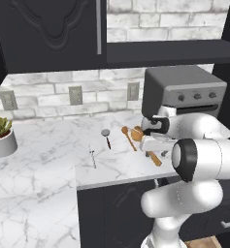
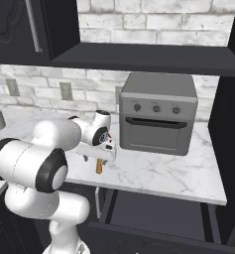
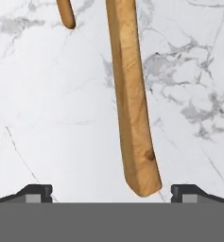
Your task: Organize the utensils by type. Pick up the wooden spoons from the counter and place them in the open cabinet. Then pick up the metallic utensils from the counter and place them in the open drawer.
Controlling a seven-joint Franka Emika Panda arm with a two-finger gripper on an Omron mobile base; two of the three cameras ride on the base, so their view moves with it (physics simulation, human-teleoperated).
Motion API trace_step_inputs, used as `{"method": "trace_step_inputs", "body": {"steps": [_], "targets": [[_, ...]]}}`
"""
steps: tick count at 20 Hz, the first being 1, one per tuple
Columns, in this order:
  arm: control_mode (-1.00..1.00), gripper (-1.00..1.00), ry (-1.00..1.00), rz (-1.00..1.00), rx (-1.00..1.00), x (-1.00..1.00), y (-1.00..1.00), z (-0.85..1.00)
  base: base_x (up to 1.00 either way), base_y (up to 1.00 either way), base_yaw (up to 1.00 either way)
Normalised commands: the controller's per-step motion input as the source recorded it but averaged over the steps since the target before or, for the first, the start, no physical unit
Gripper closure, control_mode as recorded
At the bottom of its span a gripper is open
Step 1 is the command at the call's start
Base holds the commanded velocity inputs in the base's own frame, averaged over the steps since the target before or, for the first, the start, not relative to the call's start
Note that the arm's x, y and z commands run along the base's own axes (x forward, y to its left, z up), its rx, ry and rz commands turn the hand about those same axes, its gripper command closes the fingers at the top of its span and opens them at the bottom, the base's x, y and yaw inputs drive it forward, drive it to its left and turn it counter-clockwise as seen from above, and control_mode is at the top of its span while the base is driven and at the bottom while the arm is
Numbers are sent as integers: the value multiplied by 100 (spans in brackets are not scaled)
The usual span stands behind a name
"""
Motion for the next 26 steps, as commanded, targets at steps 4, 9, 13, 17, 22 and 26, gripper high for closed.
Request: {"method": "trace_step_inputs", "body": {"steps": [4, 9, 13, 17, 22, 26], "targets": [[-100, -100, -18, 0, 2, 28, 3, -19, 0, 0, 0], [-100, -100, -15, 0, 0, 25, 0, -26, 0, 0, 0], [-100, -100, -8, 0, 0, 33, 0, -26, 0, 0, 0], [-100, -100, -2, 0, 0, 27, 1, -24, 0, 0, 0], [-100, -100, 0, 0, -3, 15, 0, -28, 0, 0, 0], [-100, 100, -2, 0, -12, -4, 2, -47, 0, 0, 0]]}}
